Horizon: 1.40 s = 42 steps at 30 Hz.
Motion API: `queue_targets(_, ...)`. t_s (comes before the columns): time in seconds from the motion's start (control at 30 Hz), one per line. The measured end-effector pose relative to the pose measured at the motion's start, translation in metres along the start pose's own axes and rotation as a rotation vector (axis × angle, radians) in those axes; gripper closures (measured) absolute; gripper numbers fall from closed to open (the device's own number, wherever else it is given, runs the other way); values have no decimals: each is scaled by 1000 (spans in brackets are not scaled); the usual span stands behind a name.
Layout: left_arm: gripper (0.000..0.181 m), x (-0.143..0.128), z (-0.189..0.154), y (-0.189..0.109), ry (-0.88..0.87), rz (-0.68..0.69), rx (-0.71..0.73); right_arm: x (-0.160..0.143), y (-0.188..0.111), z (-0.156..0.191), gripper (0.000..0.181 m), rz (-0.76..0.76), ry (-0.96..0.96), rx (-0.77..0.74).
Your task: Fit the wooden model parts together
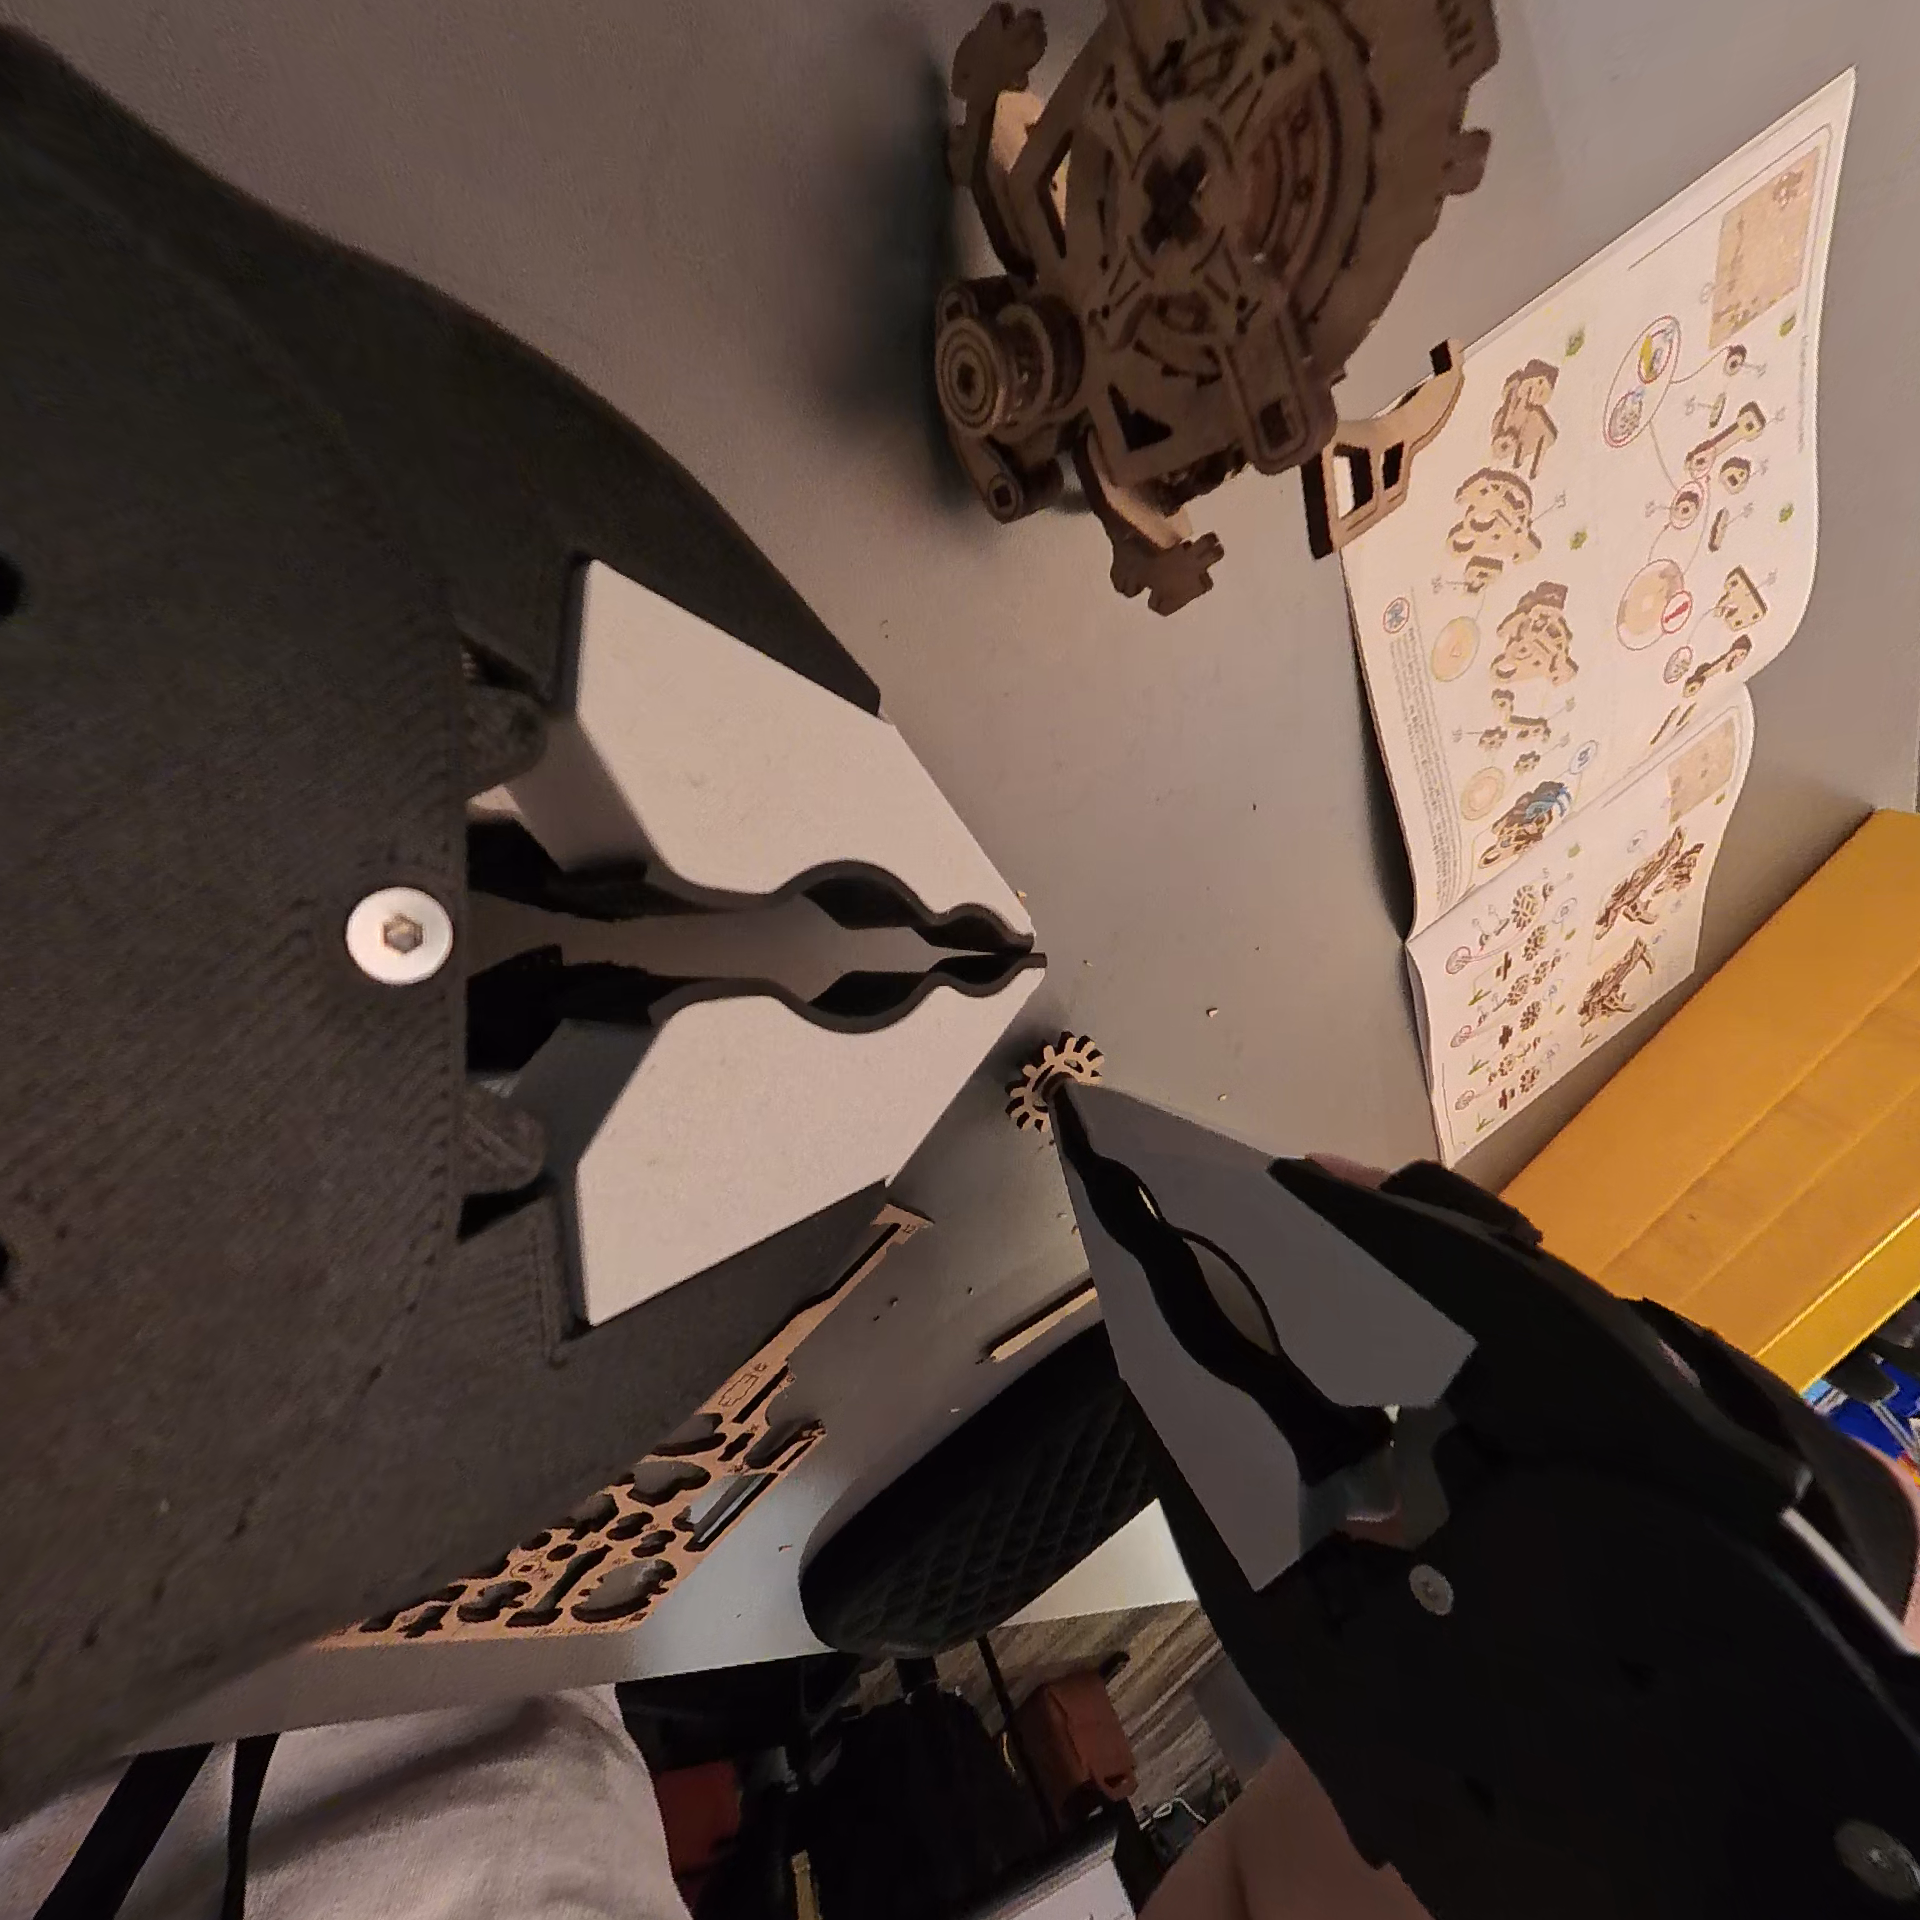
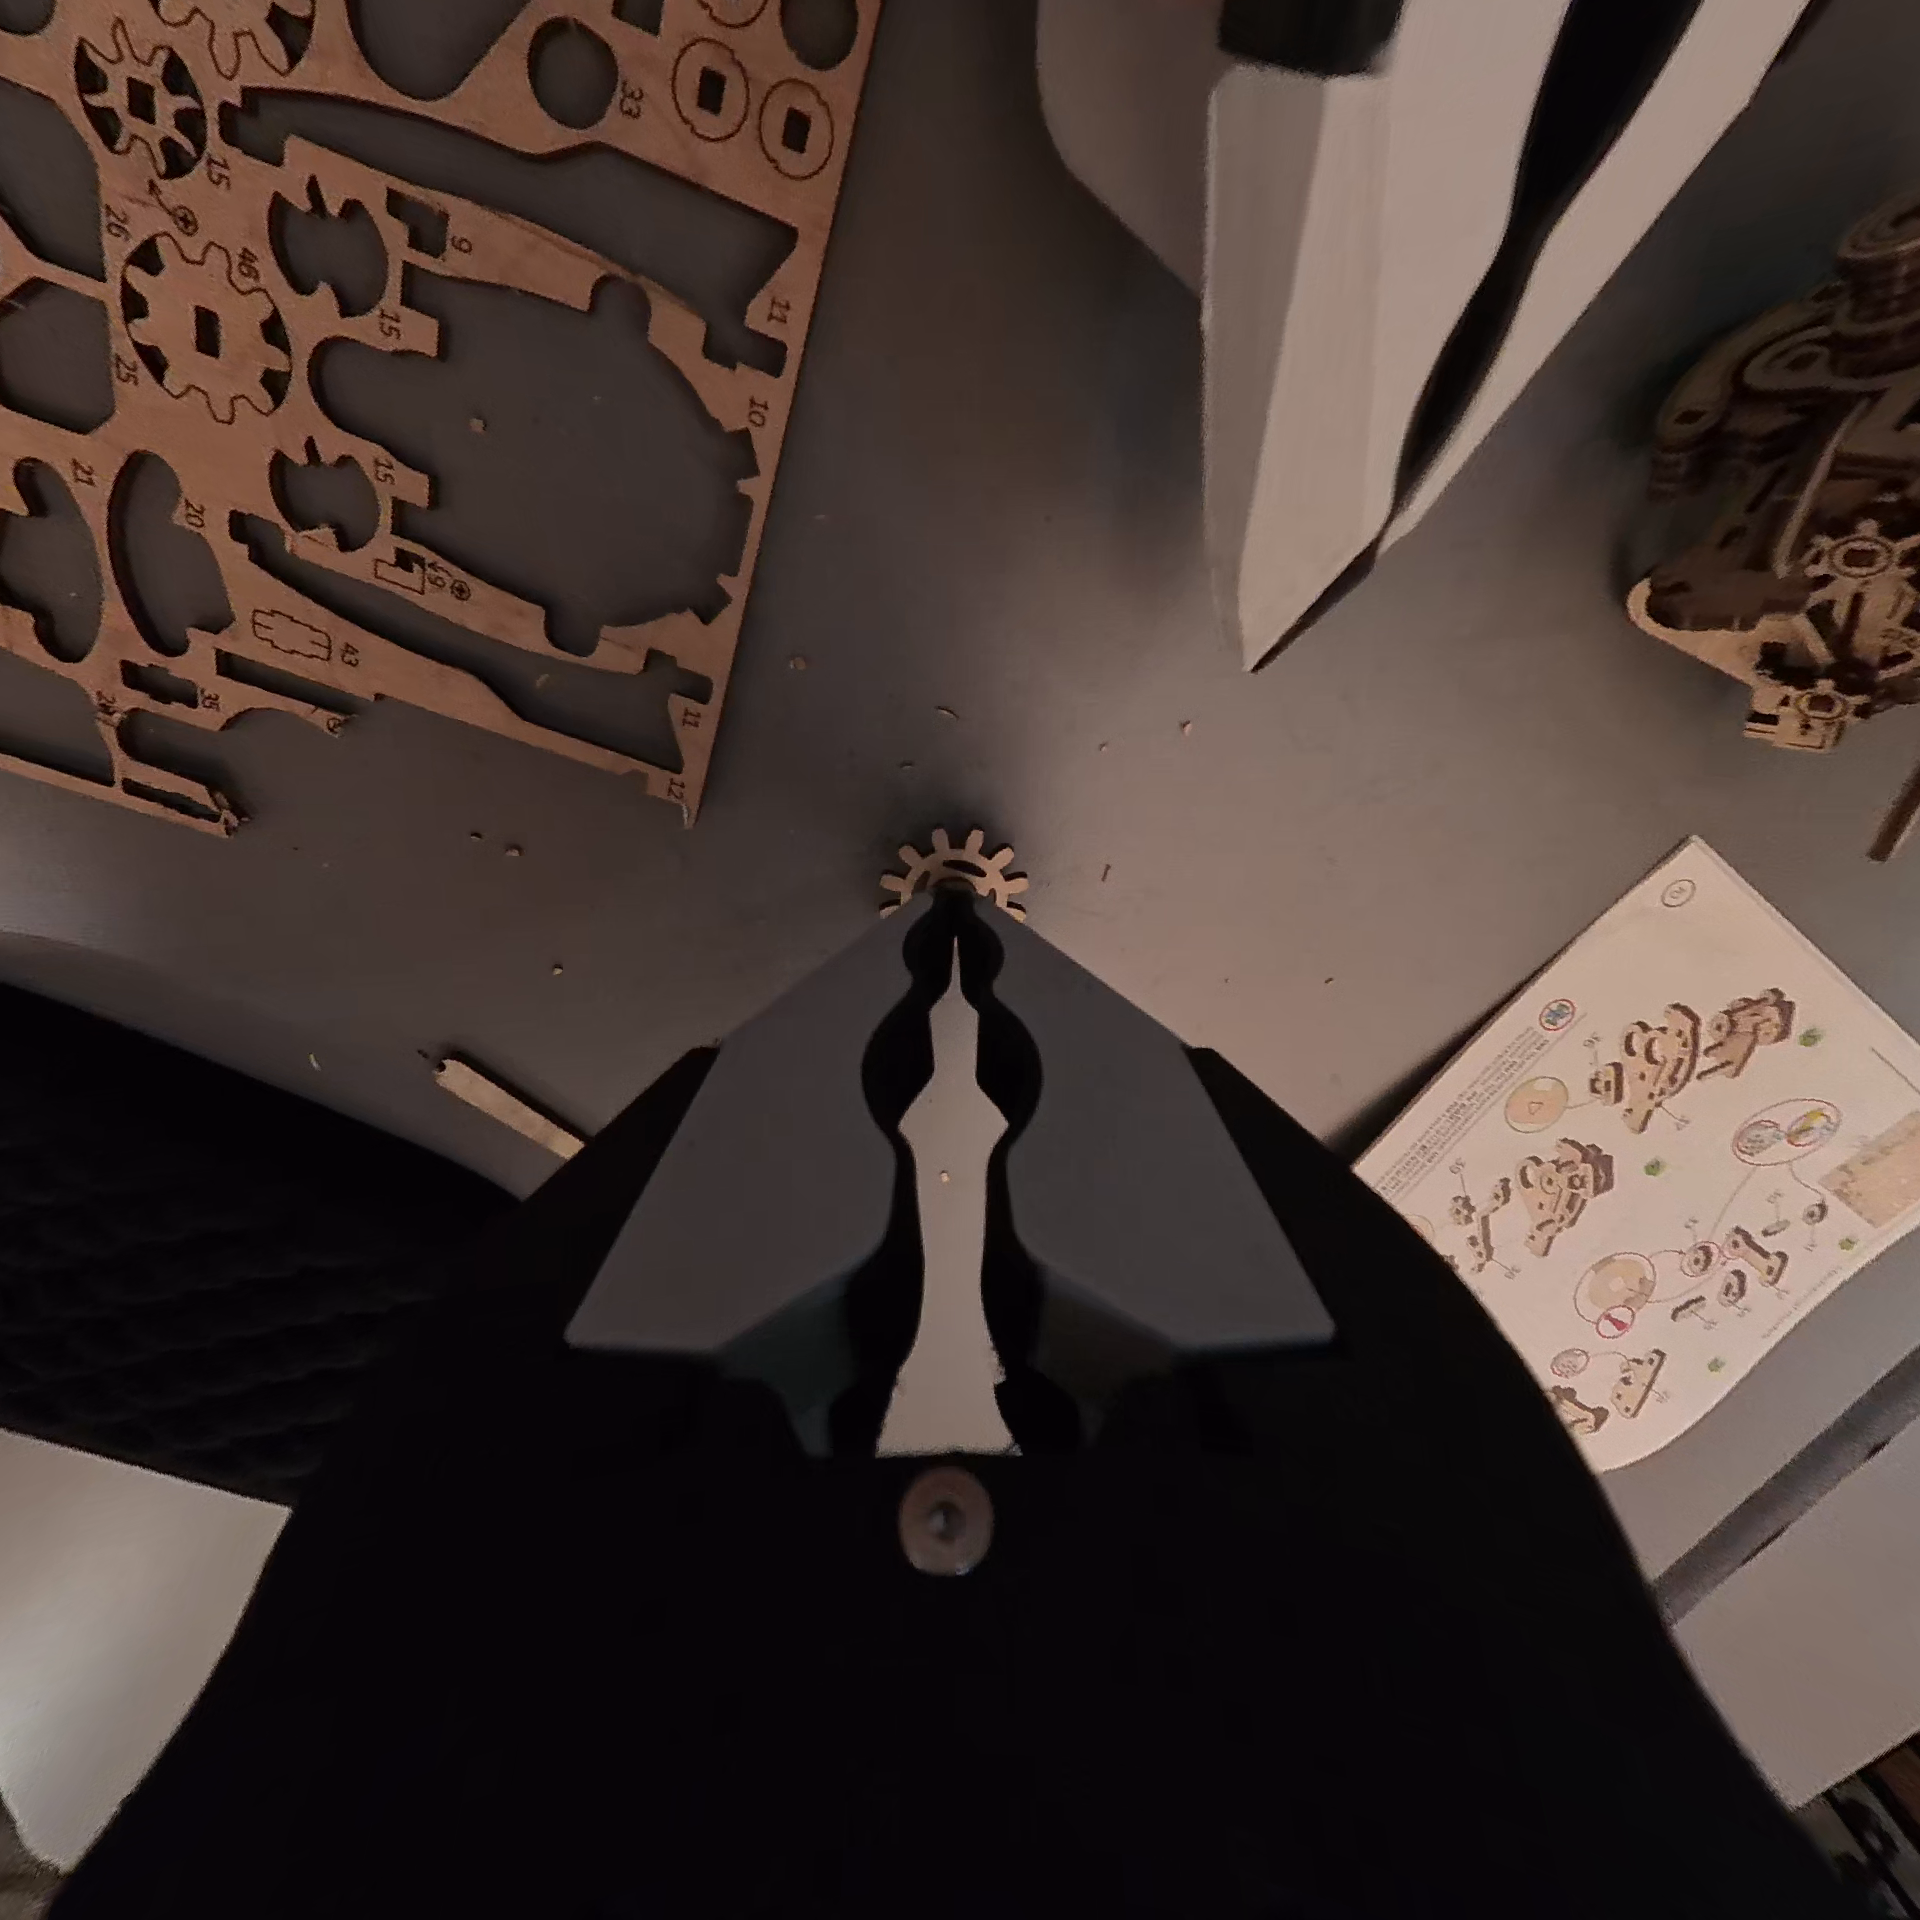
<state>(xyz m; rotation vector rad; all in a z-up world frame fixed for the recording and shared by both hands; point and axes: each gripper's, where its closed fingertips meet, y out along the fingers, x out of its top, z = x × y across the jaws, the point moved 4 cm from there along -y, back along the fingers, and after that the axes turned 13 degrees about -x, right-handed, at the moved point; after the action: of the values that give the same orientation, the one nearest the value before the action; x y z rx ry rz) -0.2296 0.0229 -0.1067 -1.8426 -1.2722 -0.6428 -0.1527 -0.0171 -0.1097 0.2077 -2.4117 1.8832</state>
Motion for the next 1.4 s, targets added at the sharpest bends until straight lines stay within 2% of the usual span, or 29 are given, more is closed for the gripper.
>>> queue_targets(0.03,181,0,0,0,2,1,0,0,0,0,181,2,9,11)
queue_targets(0.33,181,0,-1,1,-1,-2,-5,2,1,0,181,12,3,15)
queue_targets(0.6,181,1,-2,0,-1,-6,-8,7,2,1,181,89,-44,6)
queue_targets(0.83,181,2,-1,0,-4,-10,-8,1,0,0,181,-49,49,1)
queue_targets(1.0,181,2,0,-2,-9,-15,-5,6,2,0,181,79,-34,3)
queue_targets(1.2,181,3,-1,-2,-15,-23,-11,4,1,1,181,36,17,-21)
queue_targets(1.33,181,3,-3,-2,-8,-21,-10,7,2,0,181,115,-37,3)
queue_targets(1.4,181,4,-3,-3,-5,-27,-8,5,2,0,181,70,8,17)
